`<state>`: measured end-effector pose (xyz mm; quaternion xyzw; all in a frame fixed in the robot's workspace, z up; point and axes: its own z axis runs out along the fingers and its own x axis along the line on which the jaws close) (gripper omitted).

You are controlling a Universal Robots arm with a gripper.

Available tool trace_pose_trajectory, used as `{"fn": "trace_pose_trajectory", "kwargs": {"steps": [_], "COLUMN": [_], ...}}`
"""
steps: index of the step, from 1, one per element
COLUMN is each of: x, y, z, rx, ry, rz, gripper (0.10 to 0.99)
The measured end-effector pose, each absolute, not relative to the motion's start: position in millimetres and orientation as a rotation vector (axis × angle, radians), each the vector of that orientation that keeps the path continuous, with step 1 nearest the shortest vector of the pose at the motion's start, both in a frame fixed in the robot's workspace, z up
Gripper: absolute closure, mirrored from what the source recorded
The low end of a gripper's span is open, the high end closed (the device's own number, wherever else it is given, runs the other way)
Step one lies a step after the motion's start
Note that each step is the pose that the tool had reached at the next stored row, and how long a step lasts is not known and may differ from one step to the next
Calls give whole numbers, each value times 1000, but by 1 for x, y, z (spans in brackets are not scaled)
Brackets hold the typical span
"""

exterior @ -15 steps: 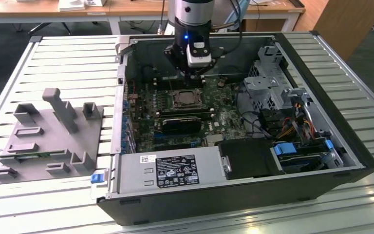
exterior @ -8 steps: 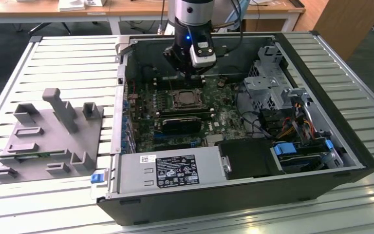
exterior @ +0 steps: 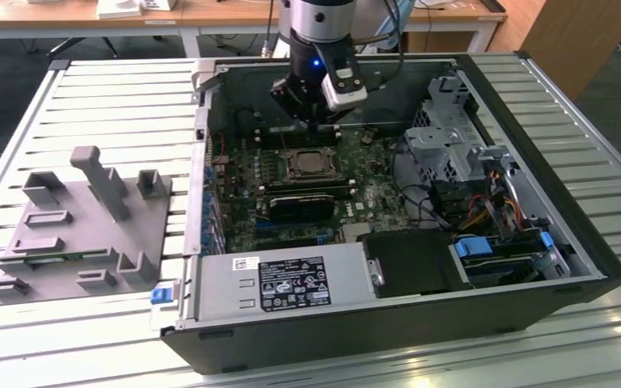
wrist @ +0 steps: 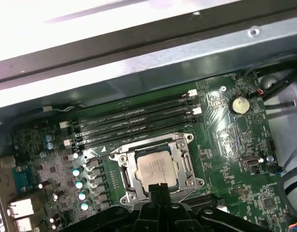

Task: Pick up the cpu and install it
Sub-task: 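Install the first cpu locking lever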

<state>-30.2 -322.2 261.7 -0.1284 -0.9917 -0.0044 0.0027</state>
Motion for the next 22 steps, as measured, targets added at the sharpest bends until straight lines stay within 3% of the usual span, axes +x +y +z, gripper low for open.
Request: {"fn": "trace_pose_trajectory", "kwargs": {"steps": [22], "x": [-30], "y": [-322], "z": [262], "rx": [-124], "ry": [-3133], "rz": [-13], "gripper": [980]}}
